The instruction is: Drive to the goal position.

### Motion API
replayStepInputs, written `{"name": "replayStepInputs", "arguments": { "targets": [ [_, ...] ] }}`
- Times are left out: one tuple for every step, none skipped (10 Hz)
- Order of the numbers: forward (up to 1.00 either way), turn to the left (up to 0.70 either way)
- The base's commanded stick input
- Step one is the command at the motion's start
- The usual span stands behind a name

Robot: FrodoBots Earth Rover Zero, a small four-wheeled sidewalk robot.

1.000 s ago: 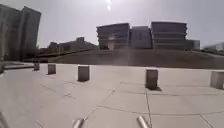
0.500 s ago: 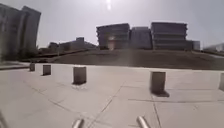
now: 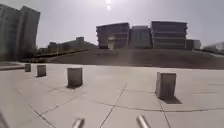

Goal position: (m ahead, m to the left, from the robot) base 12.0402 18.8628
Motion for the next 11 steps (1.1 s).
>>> {"name": "replayStepInputs", "arguments": {
  "targets": [
    [0.70,0.01],
    [0.70,0.01],
    [0.70,0.01],
    [0.70,0.01],
    [0.70,0.01],
    [0.70,0.01],
    [0.70,0.01],
    [0.70,0.01],
    [0.70,0.01],
    [0.70,0.01],
    [0.70,0.01]
  ]
}}
